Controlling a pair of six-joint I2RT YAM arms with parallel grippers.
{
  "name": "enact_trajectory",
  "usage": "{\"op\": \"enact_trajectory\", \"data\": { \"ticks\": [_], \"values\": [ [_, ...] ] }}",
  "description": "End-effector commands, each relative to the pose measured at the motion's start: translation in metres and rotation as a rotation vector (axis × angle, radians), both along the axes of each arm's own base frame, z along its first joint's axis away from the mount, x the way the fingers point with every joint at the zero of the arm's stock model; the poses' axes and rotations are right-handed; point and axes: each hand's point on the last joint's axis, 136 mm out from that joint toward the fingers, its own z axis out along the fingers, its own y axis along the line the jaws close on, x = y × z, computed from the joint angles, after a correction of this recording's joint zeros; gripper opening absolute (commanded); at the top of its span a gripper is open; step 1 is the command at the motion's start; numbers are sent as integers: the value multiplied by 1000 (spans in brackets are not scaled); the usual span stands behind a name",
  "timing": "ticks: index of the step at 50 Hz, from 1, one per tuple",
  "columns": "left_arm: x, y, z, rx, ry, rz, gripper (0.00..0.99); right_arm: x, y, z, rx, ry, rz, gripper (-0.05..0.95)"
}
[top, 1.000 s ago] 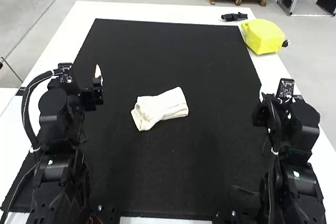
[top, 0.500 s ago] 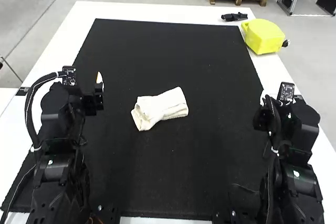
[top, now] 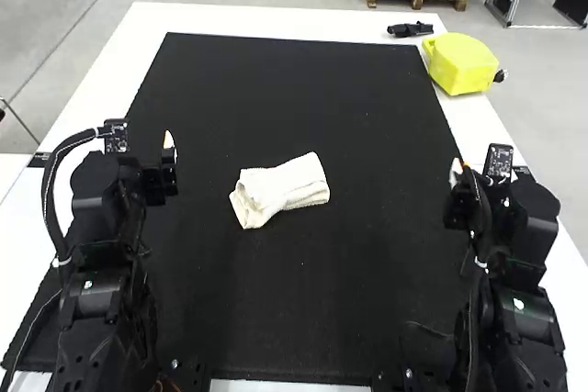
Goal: Fold the towel.
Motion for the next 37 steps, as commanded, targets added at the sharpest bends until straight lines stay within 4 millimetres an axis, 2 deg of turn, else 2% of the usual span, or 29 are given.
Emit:
{"op": "enact_trajectory", "data": {
  "ticks": [1, 3, 5, 26, 37],
  "values": [
    [-1, 1, 3, 14, -15, 1, 969, -1, 2, -8, -3, 25, 19, 738],
    [-1, 1, 3, 14, -15, 1, 969, -1, 2, -8, -5, 25, 19, 864],
    [-1, 1, 2, 14, -14, 1, 969, -1, 2, -8, -5, 24, 19, 907],
    [0, -1, 1, 11, -10, -5, 969, -1, 3, -8, -26, 24, 23, 910],
    [0, -1, -2, -75, -15, -6, 969, -1, 3, -8, -26, 25, 23, 910]
  ]
}}
